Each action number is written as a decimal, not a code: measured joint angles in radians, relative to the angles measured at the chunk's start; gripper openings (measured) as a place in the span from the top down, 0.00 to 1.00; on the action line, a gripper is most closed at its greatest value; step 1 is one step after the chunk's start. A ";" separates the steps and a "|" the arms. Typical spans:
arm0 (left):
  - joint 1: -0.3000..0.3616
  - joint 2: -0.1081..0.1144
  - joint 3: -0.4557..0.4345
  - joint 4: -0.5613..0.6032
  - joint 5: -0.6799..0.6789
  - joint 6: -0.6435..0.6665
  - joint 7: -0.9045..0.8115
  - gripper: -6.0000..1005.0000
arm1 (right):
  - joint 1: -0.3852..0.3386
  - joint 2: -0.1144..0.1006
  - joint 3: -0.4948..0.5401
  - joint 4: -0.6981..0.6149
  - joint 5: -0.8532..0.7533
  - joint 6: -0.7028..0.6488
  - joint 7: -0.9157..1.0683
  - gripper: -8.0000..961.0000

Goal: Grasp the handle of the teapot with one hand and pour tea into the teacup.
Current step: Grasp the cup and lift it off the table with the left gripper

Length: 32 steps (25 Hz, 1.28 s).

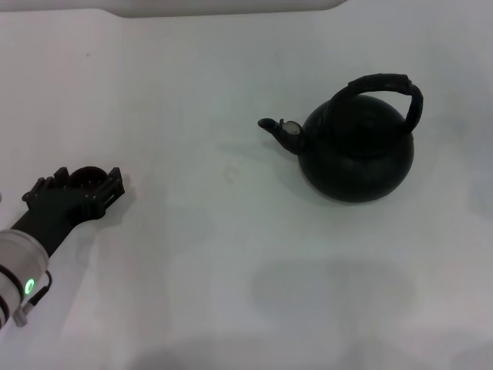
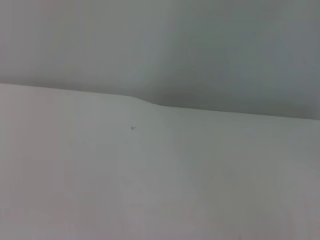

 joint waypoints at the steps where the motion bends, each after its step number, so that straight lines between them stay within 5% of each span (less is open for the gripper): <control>1: -0.002 0.001 0.000 -0.001 0.000 0.000 -0.004 0.12 | 0.000 0.000 0.000 0.000 0.000 0.000 -0.002 0.49; 32: -0.037 0.009 0.012 -0.031 0.001 0.001 -0.081 0.21 | 0.001 -0.005 0.000 0.001 0.000 -0.001 -0.006 0.49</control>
